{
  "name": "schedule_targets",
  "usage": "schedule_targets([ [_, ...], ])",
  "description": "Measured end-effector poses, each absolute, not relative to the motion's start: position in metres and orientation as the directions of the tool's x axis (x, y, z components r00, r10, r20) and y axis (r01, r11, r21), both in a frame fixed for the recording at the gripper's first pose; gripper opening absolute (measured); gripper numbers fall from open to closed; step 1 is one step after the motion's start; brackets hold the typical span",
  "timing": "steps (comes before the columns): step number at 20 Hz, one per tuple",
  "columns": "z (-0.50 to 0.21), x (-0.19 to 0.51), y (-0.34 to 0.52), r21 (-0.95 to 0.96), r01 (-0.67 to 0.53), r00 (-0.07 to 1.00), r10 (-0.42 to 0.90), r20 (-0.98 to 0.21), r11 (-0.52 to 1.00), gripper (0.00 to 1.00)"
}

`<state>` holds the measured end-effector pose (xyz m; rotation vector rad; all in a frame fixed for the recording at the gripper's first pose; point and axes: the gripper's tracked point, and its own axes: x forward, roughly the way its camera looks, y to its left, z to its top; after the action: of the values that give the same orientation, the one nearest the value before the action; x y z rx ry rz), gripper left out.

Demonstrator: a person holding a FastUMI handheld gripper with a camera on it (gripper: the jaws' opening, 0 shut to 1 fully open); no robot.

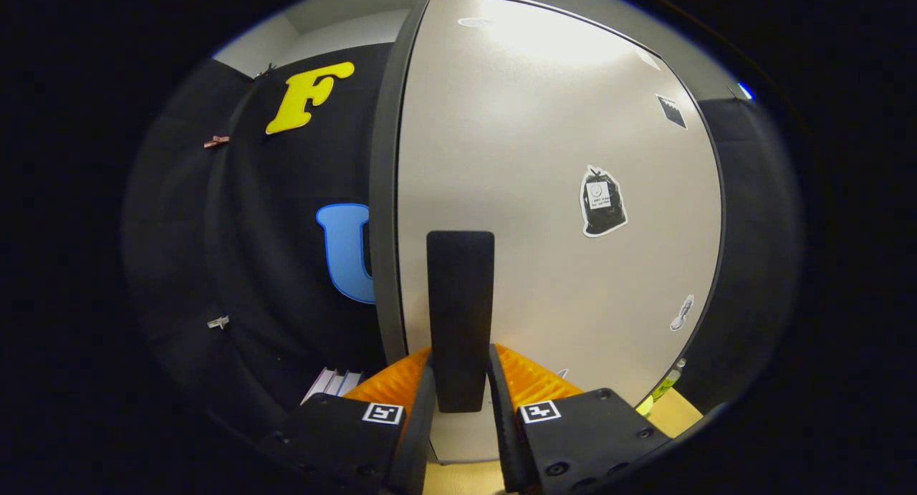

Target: Open the shoe cabinet door, grab the shoes and put them into the shoe cabinet, then close the shoe cabinet door.

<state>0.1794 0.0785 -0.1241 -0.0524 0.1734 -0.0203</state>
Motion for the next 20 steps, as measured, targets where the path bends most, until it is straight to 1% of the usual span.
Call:
schedule_targets([
  [1, -0.123, 0.172, 0.08, -0.045, 0.013, 0.984, -0.021, -0.179, 0.999, 0.42],
  [2, -0.127, 0.181, 0.08, -0.029, 0.003, 0.982, -0.009, -0.186, 1.0, 0.42],
  [3, -0.126, 0.179, 0.079, -0.026, 0.004, 0.983, -0.009, -0.186, 1.0, 0.33],
  [11, -0.124, 0.162, 0.078, -0.061, -0.015, 0.986, 0.005, -0.166, 0.998, 0.34],
  [17, -0.121, 0.112, 0.061, 0.024, -0.045, 0.984, 0.048, -0.174, 0.999, 0.33],
  [20, -0.119, 0.083, 0.047, 0.037, -0.041, 0.982, 0.047, -0.184, 0.998, 0.33],
])
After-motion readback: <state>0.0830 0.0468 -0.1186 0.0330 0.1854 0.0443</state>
